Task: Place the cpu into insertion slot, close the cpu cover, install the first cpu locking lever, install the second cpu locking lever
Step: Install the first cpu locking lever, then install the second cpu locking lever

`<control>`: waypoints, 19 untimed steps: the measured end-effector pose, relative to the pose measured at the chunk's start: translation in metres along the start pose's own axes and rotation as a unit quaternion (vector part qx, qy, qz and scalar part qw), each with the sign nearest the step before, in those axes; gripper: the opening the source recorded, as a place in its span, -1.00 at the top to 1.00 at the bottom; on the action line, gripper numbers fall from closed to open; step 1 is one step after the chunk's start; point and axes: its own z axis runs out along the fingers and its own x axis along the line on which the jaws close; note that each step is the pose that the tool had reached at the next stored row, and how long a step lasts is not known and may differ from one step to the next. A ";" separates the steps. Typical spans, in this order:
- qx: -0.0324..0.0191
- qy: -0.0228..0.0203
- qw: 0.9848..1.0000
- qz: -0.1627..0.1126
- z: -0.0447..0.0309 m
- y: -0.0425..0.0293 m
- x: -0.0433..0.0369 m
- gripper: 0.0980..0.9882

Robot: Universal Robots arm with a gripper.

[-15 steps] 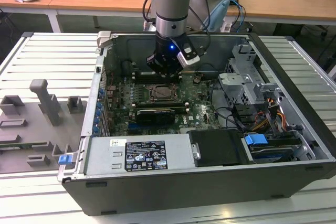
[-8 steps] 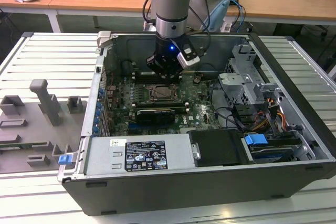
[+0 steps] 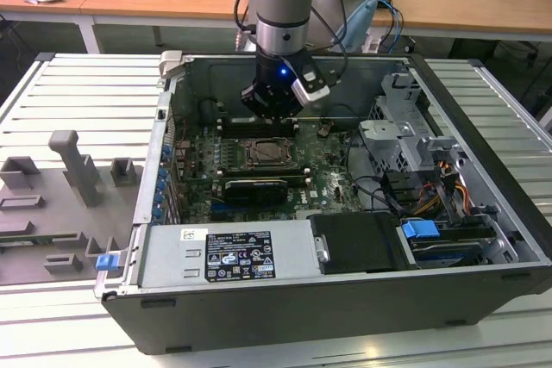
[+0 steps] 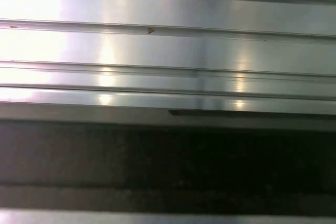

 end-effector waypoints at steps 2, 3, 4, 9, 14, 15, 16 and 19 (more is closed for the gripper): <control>0.000 0.000 1.000 0.000 0.0000 -0.0021 0.0001 0.98; 0.000 0.000 1.000 0.000 -0.0001 -0.0027 0.0001 0.98; 0.000 0.000 1.000 0.000 -0.0001 -0.0032 0.0001 0.98; 0.000 0.000 1.000 0.000 -0.0002 -0.0070 0.0003 0.98; 0.000 0.000 1.000 0.000 -0.0107 -0.0072 0.0000 0.98; 0.000 0.000 1.000 0.000 -0.0137 -0.0071 -0.0001 0.98; 0.000 0.000 1.000 0.000 -0.0216 -0.0068 -0.0003 0.98; 0.001 0.000 1.000 0.000 -0.0380 -0.0063 -0.0007 0.98</control>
